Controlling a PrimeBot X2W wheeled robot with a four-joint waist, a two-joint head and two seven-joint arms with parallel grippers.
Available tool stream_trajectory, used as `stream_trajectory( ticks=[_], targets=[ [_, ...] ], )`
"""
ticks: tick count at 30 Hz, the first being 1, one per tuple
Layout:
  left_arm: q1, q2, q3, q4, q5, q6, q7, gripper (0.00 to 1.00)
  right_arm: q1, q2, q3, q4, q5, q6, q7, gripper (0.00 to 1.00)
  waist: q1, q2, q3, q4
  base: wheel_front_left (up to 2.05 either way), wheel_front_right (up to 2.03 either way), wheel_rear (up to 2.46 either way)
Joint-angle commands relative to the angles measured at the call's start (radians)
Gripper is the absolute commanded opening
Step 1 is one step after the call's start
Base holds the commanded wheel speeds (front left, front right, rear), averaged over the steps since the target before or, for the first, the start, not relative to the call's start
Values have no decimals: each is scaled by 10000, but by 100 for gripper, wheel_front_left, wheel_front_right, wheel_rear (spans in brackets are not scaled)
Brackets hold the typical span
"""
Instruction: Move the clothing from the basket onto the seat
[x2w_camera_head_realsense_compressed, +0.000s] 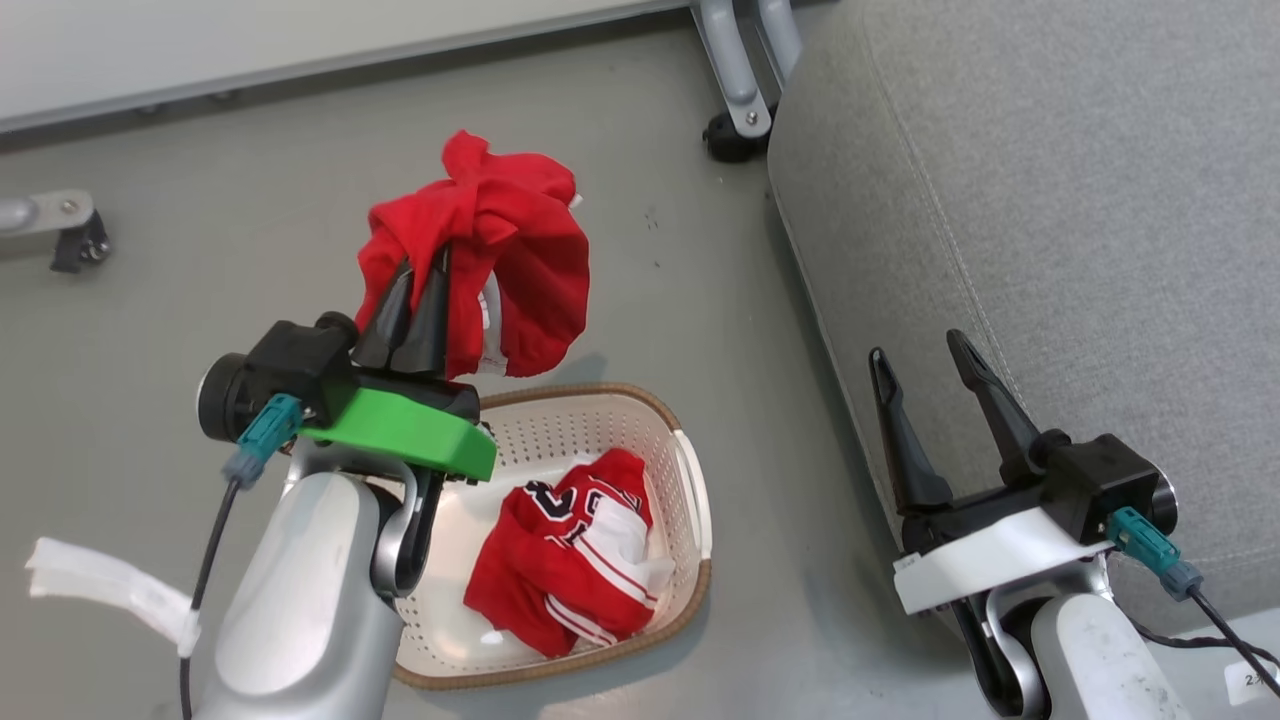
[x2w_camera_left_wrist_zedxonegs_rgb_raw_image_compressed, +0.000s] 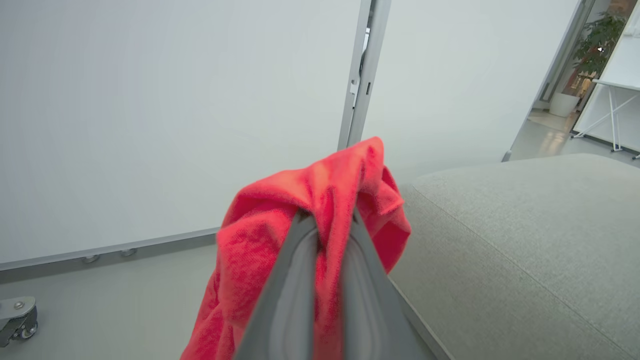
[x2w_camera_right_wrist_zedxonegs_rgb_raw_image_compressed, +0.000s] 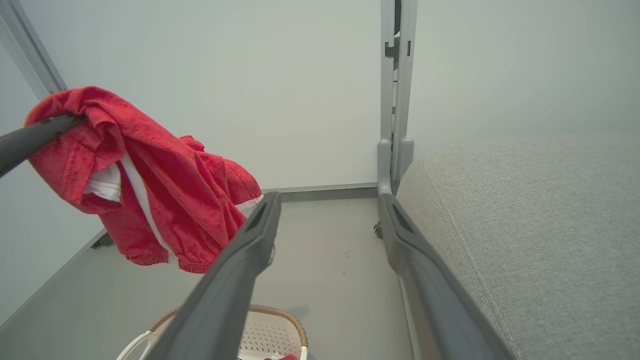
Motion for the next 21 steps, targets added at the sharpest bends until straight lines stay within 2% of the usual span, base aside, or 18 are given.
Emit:
stream_trajectory(
  ticks=[1,9,21],
  targets=[
    [295,34,76,-465,-80,-38,-52,0,198,-30,40,-91,-55,1,81,100,1,0,-497,266,0,0,0],
    [1144,-28,127,-2920,-289,-175,-45,0,597,-30,147,-366,-114,1,428,100,1,0,-1015,337,0,0,0],
    [2941,205,39,-4403,-365,91,44,0,1454,-30,307,-659,25,1,827,100,1,0,-1931,327,0,0,0]
  ],
)
